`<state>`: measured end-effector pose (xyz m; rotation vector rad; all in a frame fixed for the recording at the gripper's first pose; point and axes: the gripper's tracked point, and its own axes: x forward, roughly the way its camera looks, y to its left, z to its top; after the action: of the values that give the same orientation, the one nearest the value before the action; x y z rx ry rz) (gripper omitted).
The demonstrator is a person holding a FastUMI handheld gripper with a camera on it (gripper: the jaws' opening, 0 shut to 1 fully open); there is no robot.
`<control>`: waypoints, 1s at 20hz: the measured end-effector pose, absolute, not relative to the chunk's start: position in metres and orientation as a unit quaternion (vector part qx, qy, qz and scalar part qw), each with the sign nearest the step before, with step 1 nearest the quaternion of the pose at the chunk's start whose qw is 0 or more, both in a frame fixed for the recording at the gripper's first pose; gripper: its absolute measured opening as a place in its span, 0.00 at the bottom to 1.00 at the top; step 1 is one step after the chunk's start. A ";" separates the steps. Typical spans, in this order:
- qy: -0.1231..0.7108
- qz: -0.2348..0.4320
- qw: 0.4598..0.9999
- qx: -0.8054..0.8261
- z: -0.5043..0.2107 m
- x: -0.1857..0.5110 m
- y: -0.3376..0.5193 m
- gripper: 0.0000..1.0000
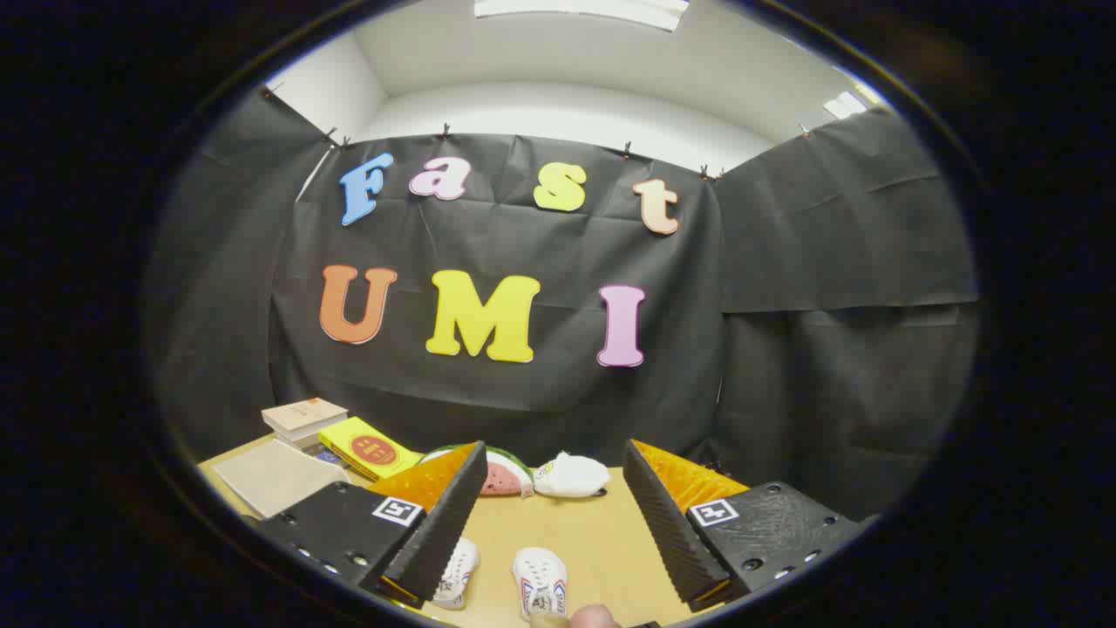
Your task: Open the storage box then place both shoes into the box .Put the left shoe in first, then the right shoe, with the right side of both shoes facing outward in a uniform manner.
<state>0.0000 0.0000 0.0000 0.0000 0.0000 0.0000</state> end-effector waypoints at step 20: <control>0.017 0.056 0.998 0.013 -0.003 0.030 0.020 0.95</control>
<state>0.0303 0.0202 -0.0035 0.0260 0.0331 0.1119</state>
